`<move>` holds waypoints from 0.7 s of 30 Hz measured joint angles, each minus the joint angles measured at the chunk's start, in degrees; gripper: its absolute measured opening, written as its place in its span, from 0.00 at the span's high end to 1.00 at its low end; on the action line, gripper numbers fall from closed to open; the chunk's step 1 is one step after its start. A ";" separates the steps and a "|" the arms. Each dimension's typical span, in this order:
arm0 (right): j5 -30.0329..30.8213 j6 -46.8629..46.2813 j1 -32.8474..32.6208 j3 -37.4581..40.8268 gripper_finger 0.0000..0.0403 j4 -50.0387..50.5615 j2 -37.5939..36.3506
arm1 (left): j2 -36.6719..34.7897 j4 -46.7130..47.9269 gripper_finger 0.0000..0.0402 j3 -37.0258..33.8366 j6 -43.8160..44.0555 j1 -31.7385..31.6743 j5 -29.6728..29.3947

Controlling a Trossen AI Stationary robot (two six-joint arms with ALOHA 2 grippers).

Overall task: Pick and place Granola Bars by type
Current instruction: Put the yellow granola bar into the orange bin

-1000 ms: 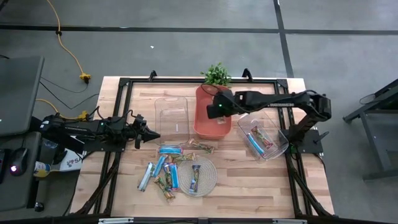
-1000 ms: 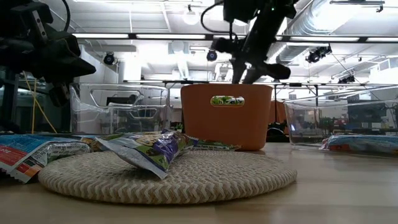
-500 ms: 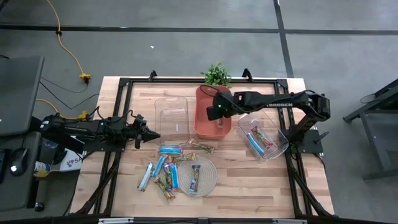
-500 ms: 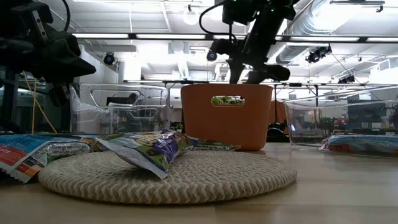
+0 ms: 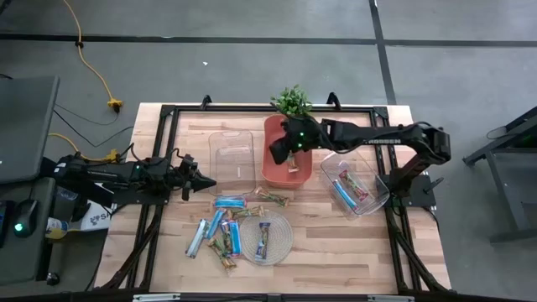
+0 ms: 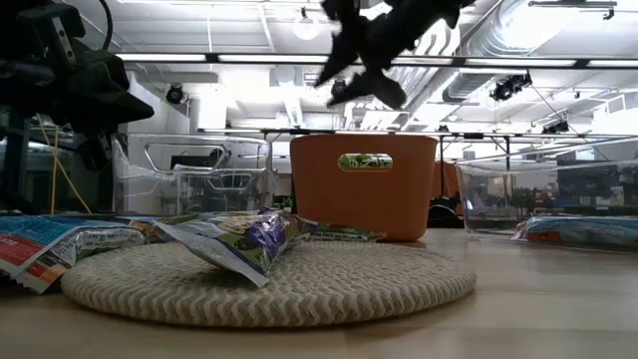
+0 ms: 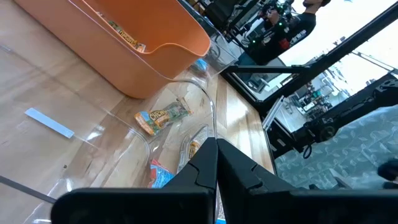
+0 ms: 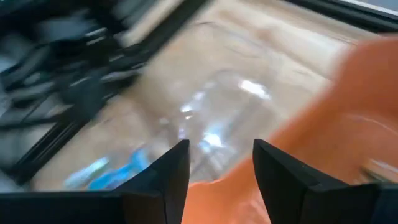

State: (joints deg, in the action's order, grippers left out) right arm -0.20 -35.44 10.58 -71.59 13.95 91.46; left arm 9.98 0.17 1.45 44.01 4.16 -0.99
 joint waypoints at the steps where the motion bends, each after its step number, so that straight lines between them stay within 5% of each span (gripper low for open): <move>1: -2.11 1.98 -0.49 0.00 0.62 -1.03 -0.28 | 0.00 0.01 1.00 0.00 0.00 0.00 -0.01; 6: -8.89 11.03 -3.49 0.00 0.63 -3.47 -1.48 | 0.00 -0.15 1.00 0.00 -0.04 -0.01 -0.31; 12: -10.17 24.08 -9.46 0.00 0.64 -0.26 -1.58 | 0.02 -0.05 1.00 0.00 -0.17 0.01 -0.26; 21: 3.74 29.75 -18.03 0.04 0.65 9.92 -1.58 | 0.02 -0.05 1.00 0.00 -0.20 0.00 -0.20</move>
State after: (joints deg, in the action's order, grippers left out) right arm 3.54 -5.69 -7.44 -71.55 23.87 89.89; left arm 10.00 0.12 1.45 43.81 4.15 -1.19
